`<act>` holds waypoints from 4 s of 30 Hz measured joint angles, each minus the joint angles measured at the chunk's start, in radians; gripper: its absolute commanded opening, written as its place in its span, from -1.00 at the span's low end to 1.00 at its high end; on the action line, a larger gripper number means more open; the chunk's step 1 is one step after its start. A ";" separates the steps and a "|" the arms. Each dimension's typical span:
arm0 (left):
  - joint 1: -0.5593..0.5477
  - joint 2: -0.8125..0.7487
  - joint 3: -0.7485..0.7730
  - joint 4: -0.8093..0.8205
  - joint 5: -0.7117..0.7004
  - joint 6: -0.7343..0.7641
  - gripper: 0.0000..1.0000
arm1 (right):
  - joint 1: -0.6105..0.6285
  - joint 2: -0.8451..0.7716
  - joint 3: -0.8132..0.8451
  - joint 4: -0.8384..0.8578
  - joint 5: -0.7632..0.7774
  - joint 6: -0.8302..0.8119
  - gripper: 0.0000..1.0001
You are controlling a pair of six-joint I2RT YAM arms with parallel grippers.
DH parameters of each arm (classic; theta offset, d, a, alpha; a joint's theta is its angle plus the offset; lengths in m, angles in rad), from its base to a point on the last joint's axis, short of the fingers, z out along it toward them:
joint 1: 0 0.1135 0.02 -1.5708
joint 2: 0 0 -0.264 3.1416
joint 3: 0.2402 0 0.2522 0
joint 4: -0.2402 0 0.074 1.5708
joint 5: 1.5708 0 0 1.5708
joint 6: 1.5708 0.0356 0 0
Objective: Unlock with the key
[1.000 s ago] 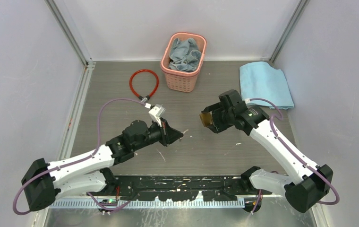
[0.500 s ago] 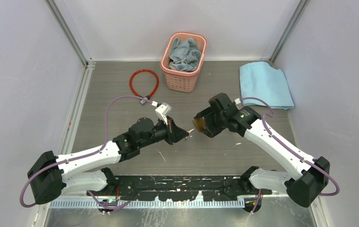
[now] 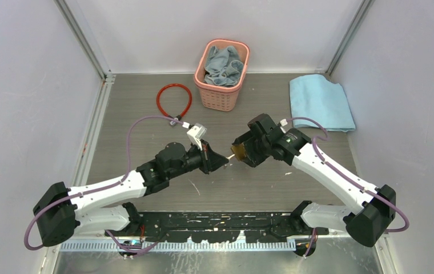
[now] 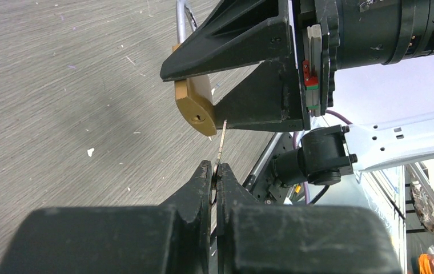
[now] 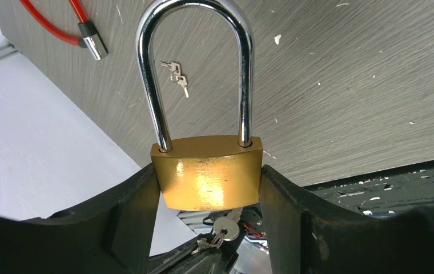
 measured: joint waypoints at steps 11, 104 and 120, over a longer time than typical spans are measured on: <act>0.000 -0.001 -0.006 -0.001 -0.017 -0.010 -1.00 | 0.000 0.000 0.011 -0.001 0.008 0.015 -0.98; 0.000 0.020 -0.027 0.022 -0.088 -0.014 -1.00 | 0.025 -0.016 -0.012 0.053 0.016 0.017 -0.98; 0.000 0.023 -0.033 0.030 -0.088 -0.032 -1.00 | 0.025 -0.016 -0.012 0.053 0.019 0.021 -0.98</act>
